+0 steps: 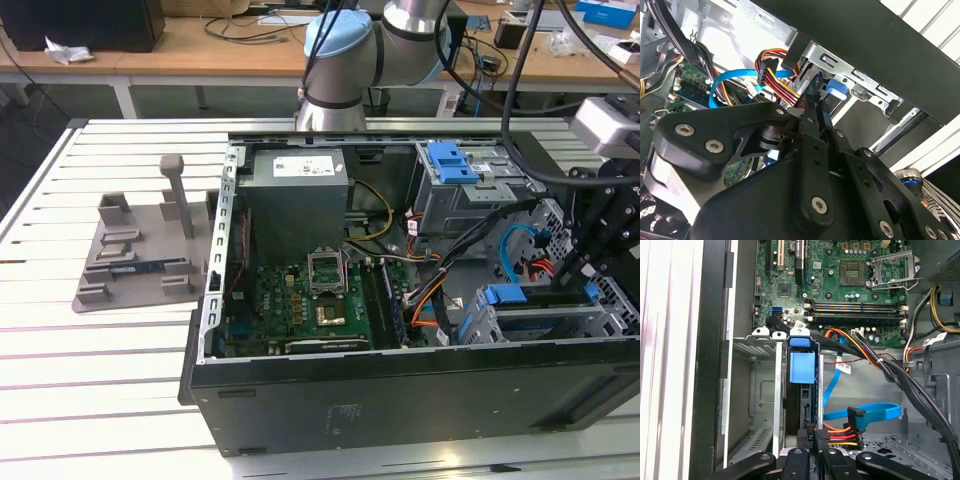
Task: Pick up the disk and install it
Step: 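Insert the first disk wire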
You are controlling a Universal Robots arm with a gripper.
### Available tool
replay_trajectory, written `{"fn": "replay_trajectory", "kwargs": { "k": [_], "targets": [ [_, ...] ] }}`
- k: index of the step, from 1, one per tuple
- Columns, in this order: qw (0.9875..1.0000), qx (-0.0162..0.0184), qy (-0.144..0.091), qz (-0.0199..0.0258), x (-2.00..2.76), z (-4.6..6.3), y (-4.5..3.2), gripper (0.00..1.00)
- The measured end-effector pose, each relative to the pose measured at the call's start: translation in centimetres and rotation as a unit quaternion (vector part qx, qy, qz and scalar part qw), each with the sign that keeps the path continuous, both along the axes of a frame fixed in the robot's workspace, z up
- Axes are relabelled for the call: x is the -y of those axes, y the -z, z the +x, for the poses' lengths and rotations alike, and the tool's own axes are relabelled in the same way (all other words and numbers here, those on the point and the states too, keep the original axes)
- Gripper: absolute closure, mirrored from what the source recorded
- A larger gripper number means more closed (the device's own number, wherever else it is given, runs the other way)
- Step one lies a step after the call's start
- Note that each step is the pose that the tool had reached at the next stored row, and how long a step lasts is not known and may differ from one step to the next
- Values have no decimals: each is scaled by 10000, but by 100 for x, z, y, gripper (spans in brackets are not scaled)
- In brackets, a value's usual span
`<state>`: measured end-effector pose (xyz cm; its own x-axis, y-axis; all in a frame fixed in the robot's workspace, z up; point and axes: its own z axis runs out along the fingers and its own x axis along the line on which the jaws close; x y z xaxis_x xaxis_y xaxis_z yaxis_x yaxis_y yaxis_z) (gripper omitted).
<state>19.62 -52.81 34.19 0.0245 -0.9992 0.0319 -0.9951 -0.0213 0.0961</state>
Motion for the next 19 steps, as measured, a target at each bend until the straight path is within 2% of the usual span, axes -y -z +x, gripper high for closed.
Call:
{"fn": "replay_trajectory", "kwargs": {
  "k": [7,19],
  "targets": [
    [10000,2,62,0,4,0,-19,83],
    [9999,-3,160,2,18,8,-1,83]
  ]
}}
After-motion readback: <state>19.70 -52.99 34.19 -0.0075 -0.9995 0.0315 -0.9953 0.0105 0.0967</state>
